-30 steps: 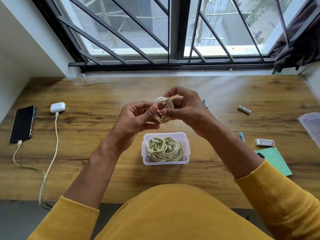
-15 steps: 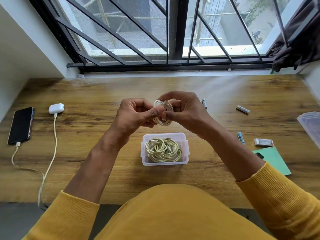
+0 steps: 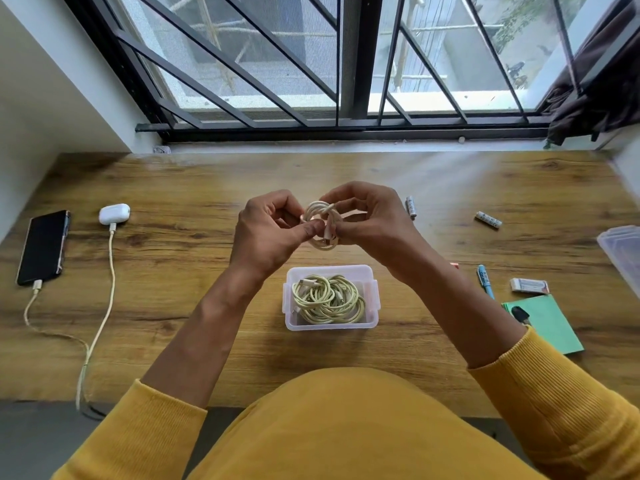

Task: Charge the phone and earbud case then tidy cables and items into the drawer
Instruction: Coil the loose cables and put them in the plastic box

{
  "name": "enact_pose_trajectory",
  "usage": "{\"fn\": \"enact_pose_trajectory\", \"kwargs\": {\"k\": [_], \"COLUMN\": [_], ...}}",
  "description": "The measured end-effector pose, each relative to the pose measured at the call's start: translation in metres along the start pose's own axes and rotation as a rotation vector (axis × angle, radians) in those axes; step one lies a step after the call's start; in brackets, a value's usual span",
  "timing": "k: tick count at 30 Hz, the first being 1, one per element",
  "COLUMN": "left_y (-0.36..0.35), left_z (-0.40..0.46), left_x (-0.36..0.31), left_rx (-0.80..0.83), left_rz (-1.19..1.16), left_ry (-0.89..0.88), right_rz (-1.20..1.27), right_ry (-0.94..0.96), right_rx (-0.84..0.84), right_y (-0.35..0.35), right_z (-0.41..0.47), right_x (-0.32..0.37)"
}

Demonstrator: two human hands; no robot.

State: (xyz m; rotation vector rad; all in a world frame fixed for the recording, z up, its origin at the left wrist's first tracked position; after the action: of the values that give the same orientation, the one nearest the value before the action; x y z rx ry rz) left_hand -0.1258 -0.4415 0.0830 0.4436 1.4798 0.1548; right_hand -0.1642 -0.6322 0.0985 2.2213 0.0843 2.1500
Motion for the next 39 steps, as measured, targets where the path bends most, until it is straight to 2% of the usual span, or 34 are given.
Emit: {"fn": "enact_pose_trajectory", "kwargs": {"k": [6, 14, 23, 31, 39], "left_y": [0.001, -0.001, -0.009, -0.006, -0.004], "left_z": [-0.004, -0.017, -0.018, -0.017, -0.029], "left_x": [-0.002, -0.003, -0.008, -0.005, 0.015], "left_rx": [0.082, 0.225, 0.192, 0.172, 0.162], "left_rz": [-0.165, -0.445, -0.547, -0.491, -0.376], "left_ry": [0.087, 0.244, 0.240, 0.303, 0.348], "right_rz": [0.114, 0.110, 0.080, -0.032, -0.086], "right_ry": [-0.082, -0.048, -0.085, -0.133, -0.221], "right_rx": [0.032, 0.075, 0.142, 0.057, 0.060], "right_y": [0.005, 0.010, 0.012, 0.012, 0.012], "right_z": [0.000, 0.005, 0.007, 0.006, -0.007], "right_x": [0.002, 0.008, 0.006, -0.004, -0.020]}}
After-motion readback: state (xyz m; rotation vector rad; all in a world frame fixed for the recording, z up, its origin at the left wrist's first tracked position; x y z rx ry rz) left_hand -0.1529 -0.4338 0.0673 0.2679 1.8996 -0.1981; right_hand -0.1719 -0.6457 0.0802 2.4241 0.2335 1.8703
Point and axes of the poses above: each hand's wrist, its own z-axis towards the middle knuckle, its own y-axis out of the back of the hand, x = y × z, the point moved 1 cm from there along z, towards the middle knuckle, and after that the axes turned 1 degree about y, right-handed, at the moved point
